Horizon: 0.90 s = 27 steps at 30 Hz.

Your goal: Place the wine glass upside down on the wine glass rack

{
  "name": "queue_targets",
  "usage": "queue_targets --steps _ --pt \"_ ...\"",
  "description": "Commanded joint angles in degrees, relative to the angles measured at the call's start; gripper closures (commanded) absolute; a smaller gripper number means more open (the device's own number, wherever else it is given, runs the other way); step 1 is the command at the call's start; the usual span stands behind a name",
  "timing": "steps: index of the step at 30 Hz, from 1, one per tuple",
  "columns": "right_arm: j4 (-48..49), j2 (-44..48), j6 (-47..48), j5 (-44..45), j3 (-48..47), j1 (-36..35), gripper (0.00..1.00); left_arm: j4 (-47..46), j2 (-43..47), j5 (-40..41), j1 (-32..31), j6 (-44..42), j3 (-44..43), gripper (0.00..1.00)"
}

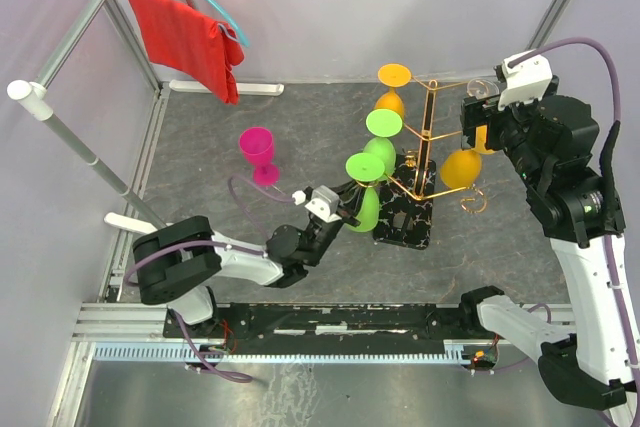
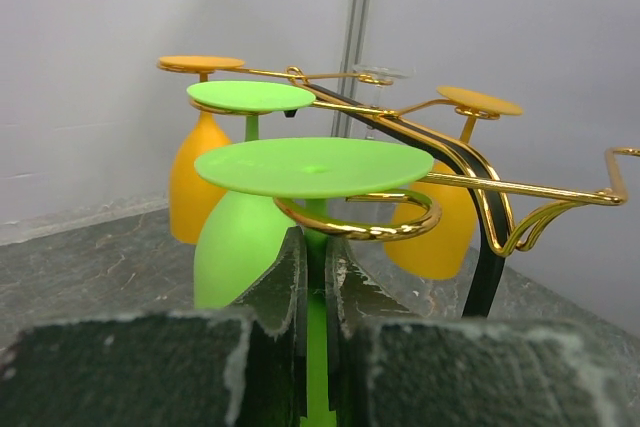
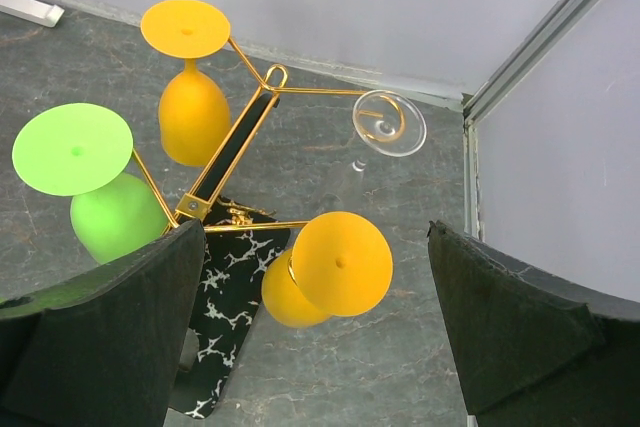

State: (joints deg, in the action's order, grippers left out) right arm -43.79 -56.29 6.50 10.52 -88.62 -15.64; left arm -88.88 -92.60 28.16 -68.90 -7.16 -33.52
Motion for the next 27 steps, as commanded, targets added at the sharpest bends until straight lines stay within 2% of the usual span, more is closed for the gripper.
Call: queue_targets --steps 1,8,15,19,21,25,27 --pt "2.53 0.42 0.07 -0.15 -0.02 0.17 0.00 -9.91 3.18 0.28 0.09 -2.58 2.90 0.97" --pt "3.31 0.18 -0.43 -0.41 0.61 0.18 0.00 -8.89 7.50 -3.05 0.08 -5.31 5.96 0.97" --pt "3.40 -0.16 -0.36 -0.25 0.84 0.17 0.00 -5.56 6.40 -15.70 0.14 -7.18 5.27 0.97" --pt "3.30 -0.37 -0.50 -0.77 0.91 0.17 0.00 -2.98 4.56 -19.01 0.13 -6.43 3.02 0.94" --pt "3.19 -0.39 -0.63 -1.02 1.02 0.17 0.00 -2.87 3.52 -18.96 0.09 -6.24 2.20 0.86" --pt "2.94 -0.36 -0.61 -1.03 0.90 0.16 0.00 -2.88 3.18 -17.23 0.09 -6.02 2.51 0.56" --pt "2.91 -0.30 -0.62 -1.10 0.90 0.19 0.00 -3.02 3.84 -15.10 0.11 -5.65 3.66 0.49"
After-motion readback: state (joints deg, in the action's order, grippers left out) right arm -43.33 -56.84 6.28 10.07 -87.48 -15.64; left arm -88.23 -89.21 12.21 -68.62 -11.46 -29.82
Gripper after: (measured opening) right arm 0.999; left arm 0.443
